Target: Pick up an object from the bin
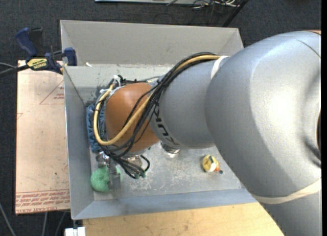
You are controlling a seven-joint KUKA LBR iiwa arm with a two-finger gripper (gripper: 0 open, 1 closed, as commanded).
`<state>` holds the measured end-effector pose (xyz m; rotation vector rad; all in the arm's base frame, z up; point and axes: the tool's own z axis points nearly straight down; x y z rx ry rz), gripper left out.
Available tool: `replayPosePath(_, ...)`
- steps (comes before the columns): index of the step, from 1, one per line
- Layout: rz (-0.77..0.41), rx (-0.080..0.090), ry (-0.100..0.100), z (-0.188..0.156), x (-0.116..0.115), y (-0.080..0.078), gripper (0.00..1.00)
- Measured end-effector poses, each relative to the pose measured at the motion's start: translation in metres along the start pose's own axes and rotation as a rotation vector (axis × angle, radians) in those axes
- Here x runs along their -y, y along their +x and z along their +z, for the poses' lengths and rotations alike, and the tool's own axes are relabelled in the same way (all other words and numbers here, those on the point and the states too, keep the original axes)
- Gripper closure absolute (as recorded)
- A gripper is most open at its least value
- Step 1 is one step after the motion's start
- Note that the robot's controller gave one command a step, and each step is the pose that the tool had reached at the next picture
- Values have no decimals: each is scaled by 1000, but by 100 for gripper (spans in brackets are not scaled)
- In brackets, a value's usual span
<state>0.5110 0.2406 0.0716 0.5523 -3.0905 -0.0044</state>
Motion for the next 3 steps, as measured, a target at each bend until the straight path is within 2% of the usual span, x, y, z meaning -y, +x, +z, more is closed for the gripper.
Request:
replayPosePath(1, -66, 2, -1, -112, 3, 18, 100)
replayPosePath(2, -66, 2, -1, -112, 3, 18, 100)
replayPosePath(3, -51, 13, -2, -302, 4, 23, 100)
